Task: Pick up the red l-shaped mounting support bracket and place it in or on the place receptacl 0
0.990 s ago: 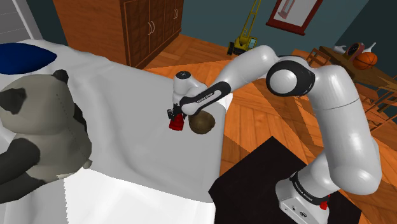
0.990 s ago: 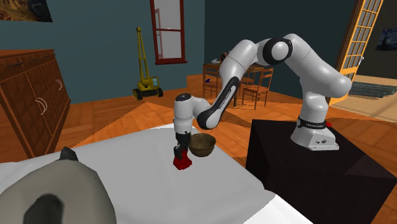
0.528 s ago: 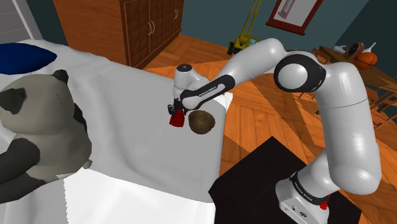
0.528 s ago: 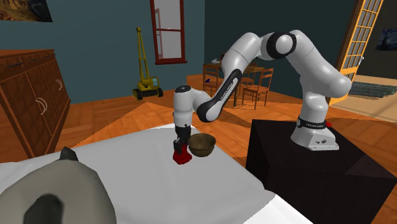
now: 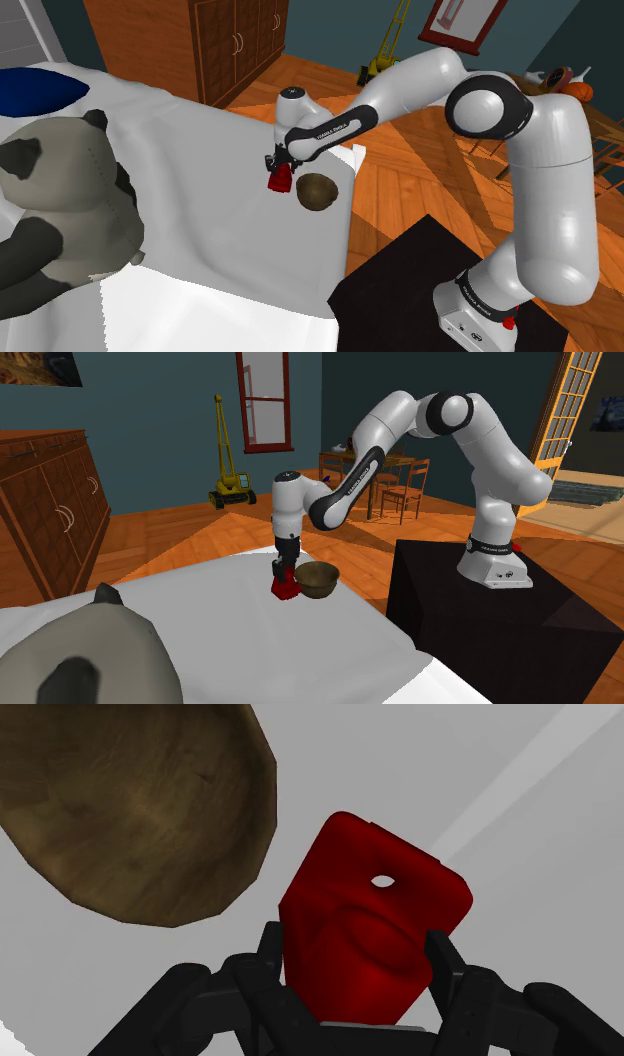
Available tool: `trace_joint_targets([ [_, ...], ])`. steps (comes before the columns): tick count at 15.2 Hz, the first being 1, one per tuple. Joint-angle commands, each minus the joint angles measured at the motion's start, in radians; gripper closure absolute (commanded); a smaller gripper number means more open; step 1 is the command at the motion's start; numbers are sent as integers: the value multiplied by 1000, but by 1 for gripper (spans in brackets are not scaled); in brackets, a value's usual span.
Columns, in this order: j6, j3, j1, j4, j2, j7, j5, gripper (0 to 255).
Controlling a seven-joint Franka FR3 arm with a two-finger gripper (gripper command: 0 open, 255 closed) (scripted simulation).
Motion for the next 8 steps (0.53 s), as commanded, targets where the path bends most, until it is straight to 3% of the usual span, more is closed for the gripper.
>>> trace_joint_targets([
  [1,-18,5,-1,0,-19,-4,5,255],
  [8,-77,18,-10,-4,-82,-22,23,255],
])
